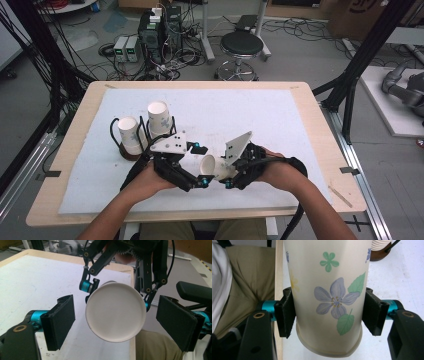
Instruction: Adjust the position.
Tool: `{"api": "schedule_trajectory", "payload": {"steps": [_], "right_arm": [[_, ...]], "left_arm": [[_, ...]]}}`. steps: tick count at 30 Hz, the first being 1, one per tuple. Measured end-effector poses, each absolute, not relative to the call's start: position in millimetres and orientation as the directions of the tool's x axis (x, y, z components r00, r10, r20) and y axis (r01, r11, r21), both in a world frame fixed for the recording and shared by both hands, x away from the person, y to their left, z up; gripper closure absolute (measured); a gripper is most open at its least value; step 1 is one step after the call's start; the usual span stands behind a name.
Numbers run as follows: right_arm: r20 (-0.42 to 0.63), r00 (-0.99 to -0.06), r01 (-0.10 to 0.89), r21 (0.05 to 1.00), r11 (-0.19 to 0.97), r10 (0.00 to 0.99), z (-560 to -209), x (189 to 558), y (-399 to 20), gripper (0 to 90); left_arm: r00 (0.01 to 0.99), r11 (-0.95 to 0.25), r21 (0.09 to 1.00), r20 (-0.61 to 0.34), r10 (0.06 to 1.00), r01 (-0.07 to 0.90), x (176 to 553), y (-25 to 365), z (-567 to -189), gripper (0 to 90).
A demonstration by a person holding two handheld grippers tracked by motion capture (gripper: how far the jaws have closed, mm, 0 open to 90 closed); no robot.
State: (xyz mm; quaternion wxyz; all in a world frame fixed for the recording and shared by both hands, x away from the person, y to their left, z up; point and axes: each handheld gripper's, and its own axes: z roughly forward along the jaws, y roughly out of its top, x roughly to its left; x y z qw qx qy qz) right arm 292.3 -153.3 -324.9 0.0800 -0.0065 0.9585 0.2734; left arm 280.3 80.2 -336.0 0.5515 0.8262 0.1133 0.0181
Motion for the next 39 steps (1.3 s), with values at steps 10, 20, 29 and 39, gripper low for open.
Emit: {"api": "schedule_trajectory", "payload": {"steps": [10,20,29,39], "right_arm": [[-0.183,-0.983,-0.089,0.394,0.915,-0.017,-315,289,-141,36.2],[-0.162,-0.986,-0.094,0.354,0.931,-0.038,-317,289,-138,36.1],[-0.165,-0.986,-0.092,0.354,0.931,-0.035,-320,289,-141,30.6],[-0.135,-0.986,-0.006,0.622,0.783,0.099,-311,290,-170,16.9]], "left_arm": [[0.976,-0.397,0.902,-0.095,0.197,0.168,282,75,-339,17.0],[0.985,-0.448,0.883,-0.080,0.152,0.141,283,69,-343,33.9],[0.987,-0.461,0.879,-0.055,0.153,0.120,283,67,-344,37.2],[0.980,-0.349,0.926,-0.085,0.181,0.145,287,79,-349,37.5]]}}
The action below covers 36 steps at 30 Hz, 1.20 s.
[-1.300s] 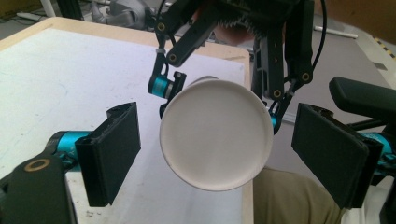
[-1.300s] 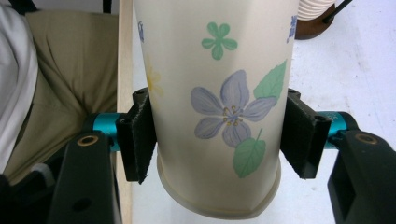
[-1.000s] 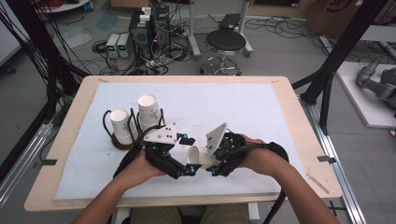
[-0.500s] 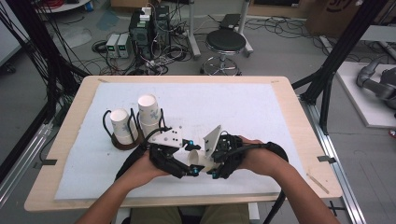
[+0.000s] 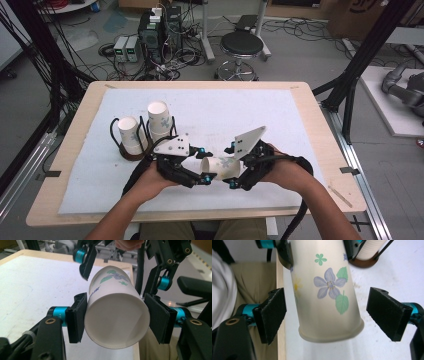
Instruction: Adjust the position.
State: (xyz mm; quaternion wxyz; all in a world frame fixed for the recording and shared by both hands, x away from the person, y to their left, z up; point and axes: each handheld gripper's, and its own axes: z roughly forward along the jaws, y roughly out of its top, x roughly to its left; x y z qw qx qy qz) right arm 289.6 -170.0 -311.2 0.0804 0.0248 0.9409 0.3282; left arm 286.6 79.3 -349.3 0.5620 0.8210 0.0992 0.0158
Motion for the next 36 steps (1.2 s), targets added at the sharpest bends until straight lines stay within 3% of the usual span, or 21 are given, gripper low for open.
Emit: {"api": "schedule_trajectory", "payload": {"steps": [7,18,24,36], "right_arm": [[-0.090,-0.980,0.036,0.799,0.601,0.178,-313,288,-192,16.9],[-0.001,-0.967,0.101,0.916,0.387,0.255,-341,282,-217,16.9],[0.041,-0.959,0.130,0.943,0.308,0.279,-356,279,-228,16.9],[0.107,-0.962,0.179,0.942,0.282,0.251,-377,278,-228,16.9]], "left_arm": [[0.981,-0.277,0.949,-0.104,0.166,0.148,288,86,-356,37.5],[0.979,-0.167,0.975,-0.120,0.164,0.147,287,99,-366,37.5],[0.981,-0.144,0.979,-0.120,0.153,0.142,288,101,-369,37.5],[0.989,-0.114,0.987,-0.103,0.108,0.115,285,98,-367,37.4]]}}
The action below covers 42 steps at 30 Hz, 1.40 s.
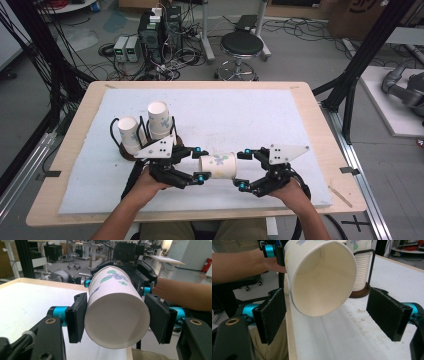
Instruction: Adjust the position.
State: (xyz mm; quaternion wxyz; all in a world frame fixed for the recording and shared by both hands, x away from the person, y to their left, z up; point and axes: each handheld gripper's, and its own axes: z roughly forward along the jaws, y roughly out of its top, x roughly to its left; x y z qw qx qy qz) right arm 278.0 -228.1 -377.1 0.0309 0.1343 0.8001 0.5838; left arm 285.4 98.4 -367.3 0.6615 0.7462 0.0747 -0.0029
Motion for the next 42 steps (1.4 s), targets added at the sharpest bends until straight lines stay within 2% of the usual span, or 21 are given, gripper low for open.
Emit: {"api": "schedule_trajectory", "payload": {"steps": [13,14,15,16,24,27,28,31,42], "right_arm": [[0.149,-0.974,0.188,0.951,0.245,0.168,-382,280,-221,17.6],[0.159,-0.978,0.189,0.953,0.238,0.138,-383,281,-220,23.2],[0.159,-0.978,0.189,0.953,0.238,0.138,-383,281,-220,23.2],[0.155,-0.982,0.177,0.956,0.234,0.110,-383,281,-219,27.4],[0.148,-0.985,0.166,0.958,0.232,0.092,-380,281,-223,37.5],[0.143,-0.986,0.161,0.957,0.243,0.088,-379,281,-224,38.4],[0.144,-0.986,0.162,0.955,0.249,0.087,-378,281,-224,38.4],[0.139,-0.986,0.160,0.944,0.288,0.092,-374,280,-225,38.5],[0.123,-0.985,0.168,0.865,0.472,0.125,-351,286,-221,38.4]], "left_arm": [[0.994,-0.107,0.989,-0.097,0.041,0.101,283,92,-367,37.4],[0.995,-0.108,0.989,-0.096,0.040,0.100,283,91,-367,37.4],[0.995,-0.110,0.989,-0.093,0.038,0.097,283,91,-367,37.4],[0.995,-0.111,0.989,-0.097,0.035,0.100,283,92,-367,37.4],[0.993,-0.109,0.987,-0.115,0.030,0.117,283,92,-367,37.1],[0.993,-0.131,0.984,-0.115,0.035,0.119,281,90,-367,36.9],[0.992,-0.141,0.982,-0.116,0.053,0.122,280,89,-367,36.3],[0.980,-0.209,0.962,-0.156,0.123,0.179,278,86,-366,13.9],[0.983,-0.301,0.943,-0.100,0.151,0.142,276,87,-356,14.1]]}}
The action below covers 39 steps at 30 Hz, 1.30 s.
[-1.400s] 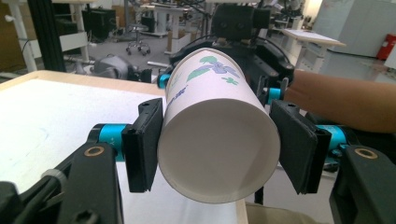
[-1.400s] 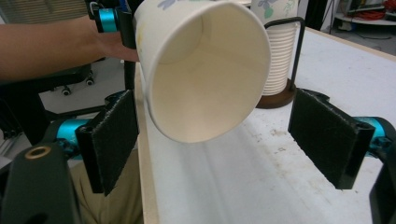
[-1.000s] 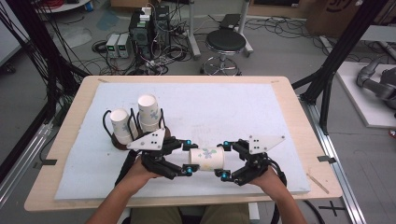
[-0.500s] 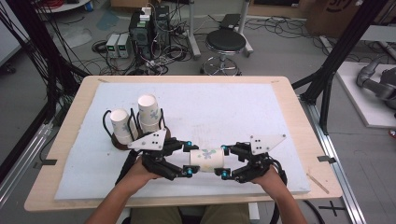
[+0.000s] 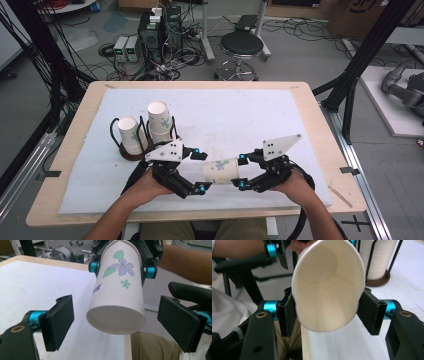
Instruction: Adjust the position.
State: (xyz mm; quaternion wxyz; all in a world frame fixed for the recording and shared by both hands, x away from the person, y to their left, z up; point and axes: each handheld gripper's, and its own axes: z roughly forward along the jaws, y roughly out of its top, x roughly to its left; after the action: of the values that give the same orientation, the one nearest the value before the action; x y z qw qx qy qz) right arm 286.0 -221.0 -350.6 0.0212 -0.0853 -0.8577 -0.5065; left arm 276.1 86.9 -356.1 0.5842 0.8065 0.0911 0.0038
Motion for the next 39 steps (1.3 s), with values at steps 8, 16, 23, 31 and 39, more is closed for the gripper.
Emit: {"api": "schedule_trajectory", "payload": {"steps": [8,16,23,31,39], "right_arm": [[0.046,-0.992,0.111,0.757,0.644,0.118,-322,291,-208,38.4],[0.002,-0.996,0.068,0.663,0.745,0.089,-306,293,-190,38.3],[-0.019,-0.998,0.035,0.583,0.812,0.057,-297,293,-173,38.2],[-0.040,-0.999,0.007,0.487,0.874,0.030,-290,292,-156,38.2],[-0.055,-0.998,-0.018,0.403,0.915,0.004,-285,291,-143,38.2]], "left_arm": [[0.984,-0.350,0.929,-0.071,0.161,0.124,276,85,-351,15.2],[0.986,-0.401,0.910,-0.042,0.163,0.105,276,82,-348,16.8],[0.987,-0.443,0.891,-0.025,0.160,0.094,277,78,-347,17.7],[0.989,-0.481,0.872,-0.019,0.144,0.087,277,73,-349,19.3],[0.991,-0.507,0.858,-0.019,0.135,0.086,277,67,-350,20.7]]}}
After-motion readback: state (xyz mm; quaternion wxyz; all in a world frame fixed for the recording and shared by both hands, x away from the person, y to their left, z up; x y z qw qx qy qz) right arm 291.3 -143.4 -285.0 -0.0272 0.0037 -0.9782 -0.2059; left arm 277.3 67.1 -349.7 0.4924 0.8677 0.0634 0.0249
